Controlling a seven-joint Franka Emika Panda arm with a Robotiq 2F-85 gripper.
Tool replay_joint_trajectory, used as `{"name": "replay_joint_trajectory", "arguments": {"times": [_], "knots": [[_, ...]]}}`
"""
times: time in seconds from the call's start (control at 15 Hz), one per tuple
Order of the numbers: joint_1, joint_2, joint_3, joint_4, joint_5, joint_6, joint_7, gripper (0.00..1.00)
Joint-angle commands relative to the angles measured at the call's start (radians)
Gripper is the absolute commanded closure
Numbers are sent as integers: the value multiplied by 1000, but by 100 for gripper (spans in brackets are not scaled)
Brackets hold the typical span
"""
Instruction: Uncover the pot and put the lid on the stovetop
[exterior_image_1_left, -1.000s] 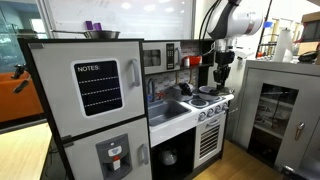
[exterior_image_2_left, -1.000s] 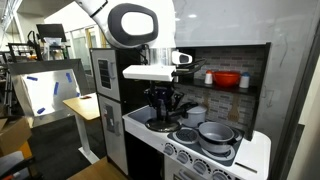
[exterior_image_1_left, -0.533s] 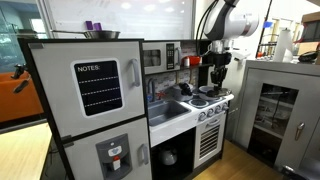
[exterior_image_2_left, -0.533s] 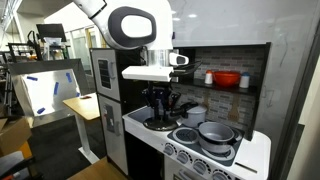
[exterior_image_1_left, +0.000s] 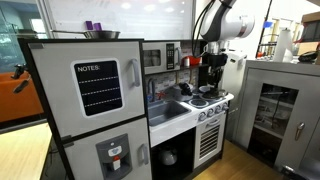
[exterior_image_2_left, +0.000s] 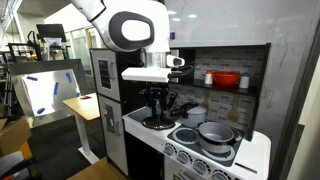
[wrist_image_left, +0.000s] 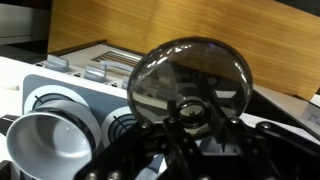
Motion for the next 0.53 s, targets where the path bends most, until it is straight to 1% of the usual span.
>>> {"name": "replay_joint_trajectory", "arguments": {"times": [0.0,0.47], "knots": [[3,24,12,17,-13,17,-24,92],[20,52,49,22,-16,40,-59,92]]}}
